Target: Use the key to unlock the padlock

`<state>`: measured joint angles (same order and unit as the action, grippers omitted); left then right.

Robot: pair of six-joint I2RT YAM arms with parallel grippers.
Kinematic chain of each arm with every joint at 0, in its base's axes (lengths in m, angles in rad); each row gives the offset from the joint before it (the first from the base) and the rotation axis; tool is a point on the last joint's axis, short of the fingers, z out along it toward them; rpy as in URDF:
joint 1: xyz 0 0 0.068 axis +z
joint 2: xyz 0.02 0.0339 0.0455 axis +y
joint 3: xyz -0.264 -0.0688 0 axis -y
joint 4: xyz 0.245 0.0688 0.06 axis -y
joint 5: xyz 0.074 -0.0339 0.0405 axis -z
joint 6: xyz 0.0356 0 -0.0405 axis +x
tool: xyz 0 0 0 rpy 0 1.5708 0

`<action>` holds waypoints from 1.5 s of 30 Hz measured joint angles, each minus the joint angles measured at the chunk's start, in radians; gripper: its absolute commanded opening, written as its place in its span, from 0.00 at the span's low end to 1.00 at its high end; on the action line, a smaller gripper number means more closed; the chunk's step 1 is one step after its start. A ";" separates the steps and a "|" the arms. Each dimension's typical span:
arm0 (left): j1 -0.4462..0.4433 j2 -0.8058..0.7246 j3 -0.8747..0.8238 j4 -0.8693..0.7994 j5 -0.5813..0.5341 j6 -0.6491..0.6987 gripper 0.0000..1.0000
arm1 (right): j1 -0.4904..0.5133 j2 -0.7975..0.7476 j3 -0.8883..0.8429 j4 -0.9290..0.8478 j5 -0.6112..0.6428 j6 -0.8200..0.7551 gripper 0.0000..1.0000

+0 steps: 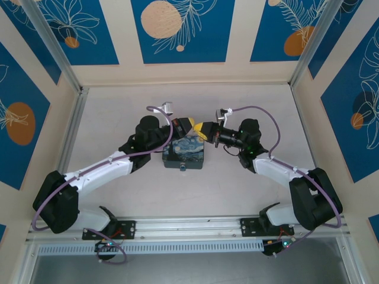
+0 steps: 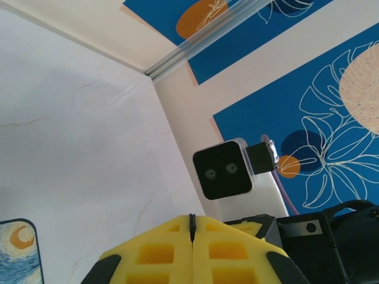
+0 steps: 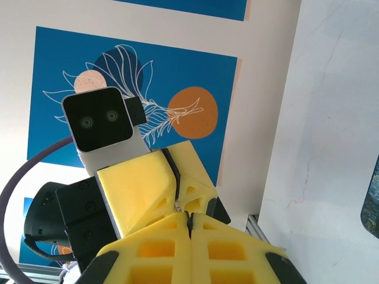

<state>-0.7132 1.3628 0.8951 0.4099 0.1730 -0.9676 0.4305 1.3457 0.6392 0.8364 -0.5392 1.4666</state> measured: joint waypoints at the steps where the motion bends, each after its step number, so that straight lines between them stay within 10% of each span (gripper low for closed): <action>1: 0.000 0.000 0.002 -0.021 -0.002 0.005 0.41 | -0.001 0.000 0.000 0.000 0.000 0.000 0.00; 5: 0.003 0.000 0.026 -0.124 -0.010 0.009 0.61 | -0.012 0.000 0.000 -0.042 -0.002 -0.016 0.00; 13: 0.069 -0.004 0.129 -0.326 0.053 0.029 0.65 | -0.037 -0.001 0.000 -0.173 -0.023 -0.089 0.00; 27: 0.142 0.143 0.218 -0.427 0.371 0.027 0.50 | -0.045 -0.029 -0.006 -0.204 -0.045 -0.111 0.00; 45: 0.142 0.157 0.187 -0.327 0.438 -0.045 0.27 | -0.046 -0.029 -0.009 -0.202 -0.045 -0.111 0.00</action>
<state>-0.5716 1.5196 1.0817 0.0834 0.6106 -1.0122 0.3847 1.3163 0.6300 0.6346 -0.5842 1.3560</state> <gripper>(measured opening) 0.299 0.034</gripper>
